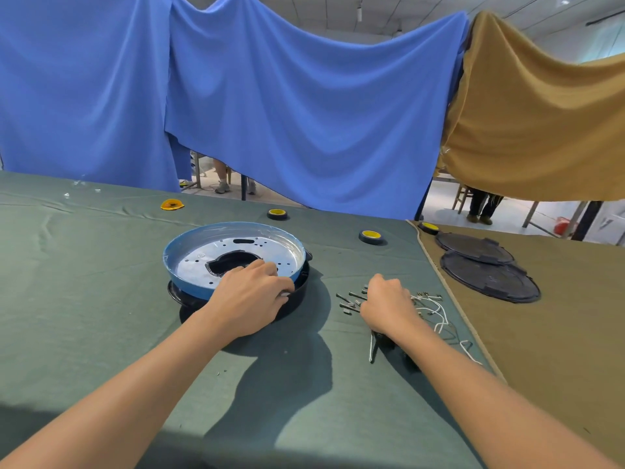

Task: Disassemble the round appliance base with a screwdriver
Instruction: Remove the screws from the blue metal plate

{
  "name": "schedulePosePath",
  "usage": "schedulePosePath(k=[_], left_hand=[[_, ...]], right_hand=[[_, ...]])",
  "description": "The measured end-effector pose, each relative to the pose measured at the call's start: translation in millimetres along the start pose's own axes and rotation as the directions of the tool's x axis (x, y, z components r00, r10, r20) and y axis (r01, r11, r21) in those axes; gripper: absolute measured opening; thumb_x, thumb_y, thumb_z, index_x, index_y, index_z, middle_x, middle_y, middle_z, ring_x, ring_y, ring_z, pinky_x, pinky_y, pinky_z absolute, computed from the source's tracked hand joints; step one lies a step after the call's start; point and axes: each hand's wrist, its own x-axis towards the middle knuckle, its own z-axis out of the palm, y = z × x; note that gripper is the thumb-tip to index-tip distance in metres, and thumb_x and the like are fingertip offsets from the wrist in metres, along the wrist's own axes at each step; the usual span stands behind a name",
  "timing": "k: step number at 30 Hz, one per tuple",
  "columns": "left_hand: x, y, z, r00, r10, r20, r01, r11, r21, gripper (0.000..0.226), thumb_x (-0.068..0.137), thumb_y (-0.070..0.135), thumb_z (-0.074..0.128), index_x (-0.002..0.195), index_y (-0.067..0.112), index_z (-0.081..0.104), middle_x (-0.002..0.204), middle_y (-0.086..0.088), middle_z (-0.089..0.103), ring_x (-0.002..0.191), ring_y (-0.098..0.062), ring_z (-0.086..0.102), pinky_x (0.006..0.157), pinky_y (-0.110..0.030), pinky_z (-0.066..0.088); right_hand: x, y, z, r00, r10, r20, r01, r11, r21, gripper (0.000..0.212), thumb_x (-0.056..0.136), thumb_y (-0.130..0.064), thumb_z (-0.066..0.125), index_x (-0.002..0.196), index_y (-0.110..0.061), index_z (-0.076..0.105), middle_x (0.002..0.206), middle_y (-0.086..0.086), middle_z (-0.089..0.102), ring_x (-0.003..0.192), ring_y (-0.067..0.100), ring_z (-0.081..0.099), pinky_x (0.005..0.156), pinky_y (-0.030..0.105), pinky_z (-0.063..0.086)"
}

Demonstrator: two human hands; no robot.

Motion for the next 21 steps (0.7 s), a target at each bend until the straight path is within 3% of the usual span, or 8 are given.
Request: schedulePosePath(k=[3,6,8,11,13,15,18,21], left_hand=[[-0.5,-1.3,-1.0,0.999,-0.027,-0.044,0.026,1.000,-0.010,0.036,0.097,0.040,0.049,0.133,0.032,0.051,0.107,0.006,0.059,0.102,-0.018,0.055,0.065,-0.029,0.038],[2.7,-5.5,0.2,0.996,-0.082,-0.031,0.083,0.996,0.016,0.029,0.097,0.038,0.051,0.118,0.021,0.060,0.101,0.006,0.058,0.099,-0.017,0.054,0.066,-0.028,0.034],[3.3,-5.8,0.8,0.996,-0.080,-0.032,0.081,0.996,0.041,0.022,0.097,0.033,0.052,0.108,0.018,0.063,0.092,0.007,0.052,0.093,-0.016,0.051,0.067,-0.027,0.031],[3.6,-2.5,-1.1,0.991,-0.054,-0.126,0.057,0.998,0.025,0.016,0.095,0.028,0.056,0.102,0.016,0.063,0.092,0.004,0.057,0.091,-0.018,0.051,0.072,-0.028,0.036],[5.8,5.0,-7.7,0.981,0.005,-0.194,0.004,0.999,0.044,0.007,0.089,0.020,0.065,0.091,0.013,0.064,0.085,0.001,0.058,0.084,-0.022,0.052,0.072,-0.032,0.039],[11.8,13.6,-15.3,0.957,0.102,-0.271,-0.087,0.994,0.068,0.015,0.073,0.005,0.076,0.075,0.009,0.061,0.073,-0.003,0.057,0.072,-0.026,0.054,0.064,-0.035,0.041],[27.5,24.7,-27.3,0.927,0.185,-0.326,-0.151,0.981,0.125,0.017,0.065,-0.003,0.072,0.073,0.007,0.061,0.072,-0.006,0.057,0.070,-0.029,0.055,0.063,-0.037,0.044],[45.0,33.0,-29.4,0.913,0.243,-0.328,-0.199,0.966,0.162,0.014,0.070,-0.001,0.067,0.077,0.010,0.063,0.076,-0.003,0.057,0.076,-0.027,0.055,0.070,-0.036,0.043]], right_hand=[[-1.9,-1.5,3.1,0.999,-0.047,0.015,0.048,0.993,-0.110,0.007,0.086,-0.008,0.049,0.091,-0.009,0.054,0.107,0.018,0.060,0.101,0.038,0.058,0.069,0.036,0.041],[0.1,-6.5,-0.7,0.998,-0.062,0.004,0.062,0.986,-0.153,0.010,0.086,-0.013,0.051,0.093,-0.010,0.057,0.108,0.017,0.059,0.102,0.038,0.057,0.069,0.036,0.042],[1.0,-11.9,-7.5,0.992,-0.080,-0.102,0.064,0.987,-0.149,0.013,0.088,-0.020,0.050,0.094,-0.011,0.058,0.107,0.014,0.058,0.102,0.036,0.054,0.070,0.036,0.039],[4.1,-24.0,-18.1,0.988,-0.072,-0.138,0.094,0.982,0.164,0.028,0.091,-0.033,0.047,0.075,-0.011,0.055,0.089,0.015,0.065,0.085,0.034,0.062,0.069,0.034,0.048],[5.4,-36.3,-28.2,0.998,-0.055,0.041,0.023,0.837,0.546,0.046,0.092,-0.046,0.048,0.075,-0.005,0.059,0.075,0.012,0.069,0.061,0.024,0.065,0.055,0.033,0.051],[5.4,-45.2,-37.9,0.983,-0.054,0.176,-0.103,0.630,0.770,0.059,0.089,-0.057,0.051,0.086,0.001,0.062,0.071,0.013,0.069,0.046,0.018,0.055,0.040,0.027,0.038],[7.9,-45.2,-45.1,0.982,-0.027,0.187,-0.155,0.451,0.879,0.048,0.087,-0.052,0.060,0.091,-0.004,0.061,0.065,0.013,0.065,0.041,0.013,0.050,0.035,0.021,0.030],[13.3,-38.1,-48.4,0.991,0.061,0.118,-0.132,0.361,0.923,0.018,0.088,-0.021,0.061,0.091,-0.002,0.061,0.057,0.010,0.061,0.037,0.011,0.047,0.034,0.020,0.031]])
